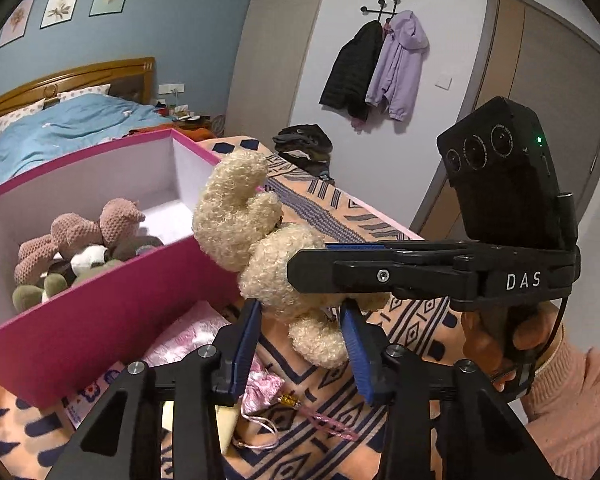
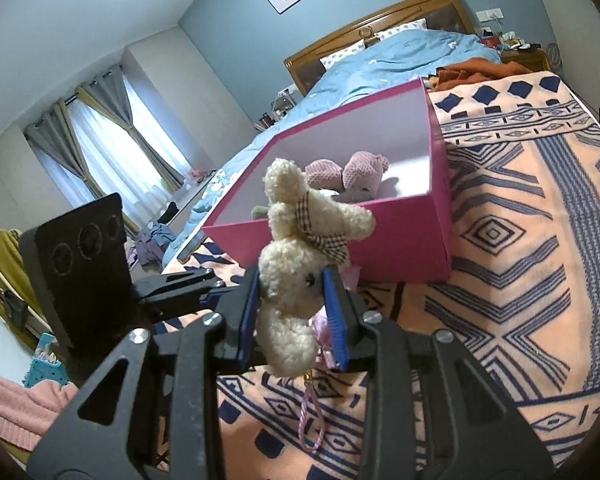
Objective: Organize objects
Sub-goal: 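Carry the teddy bear over the box, lower it and open the right gripper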
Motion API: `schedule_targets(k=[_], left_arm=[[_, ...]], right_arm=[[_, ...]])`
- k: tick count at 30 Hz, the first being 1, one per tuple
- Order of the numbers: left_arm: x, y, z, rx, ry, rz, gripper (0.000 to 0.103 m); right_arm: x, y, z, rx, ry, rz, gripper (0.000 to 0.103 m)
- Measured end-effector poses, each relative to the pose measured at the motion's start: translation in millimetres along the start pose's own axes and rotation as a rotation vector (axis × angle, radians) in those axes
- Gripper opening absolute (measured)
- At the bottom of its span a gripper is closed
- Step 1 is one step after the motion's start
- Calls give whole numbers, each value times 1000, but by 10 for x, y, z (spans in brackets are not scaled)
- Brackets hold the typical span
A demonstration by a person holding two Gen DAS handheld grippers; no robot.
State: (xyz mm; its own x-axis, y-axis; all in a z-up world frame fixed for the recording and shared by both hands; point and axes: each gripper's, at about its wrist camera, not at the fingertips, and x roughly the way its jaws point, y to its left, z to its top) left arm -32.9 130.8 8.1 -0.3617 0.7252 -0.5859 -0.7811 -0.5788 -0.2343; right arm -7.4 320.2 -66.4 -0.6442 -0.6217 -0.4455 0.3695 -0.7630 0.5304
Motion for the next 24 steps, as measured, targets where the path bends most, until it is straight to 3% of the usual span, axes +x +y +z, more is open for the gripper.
schedule_targets(k=[11,24], left_arm=[[-136,96,348,20,-71,11,40],[31,404,749,6,-72,62,40]], right_arm=[[-47,189,371,-92,-57,5,34],[186,27,853,-101,-72,-5,34]])
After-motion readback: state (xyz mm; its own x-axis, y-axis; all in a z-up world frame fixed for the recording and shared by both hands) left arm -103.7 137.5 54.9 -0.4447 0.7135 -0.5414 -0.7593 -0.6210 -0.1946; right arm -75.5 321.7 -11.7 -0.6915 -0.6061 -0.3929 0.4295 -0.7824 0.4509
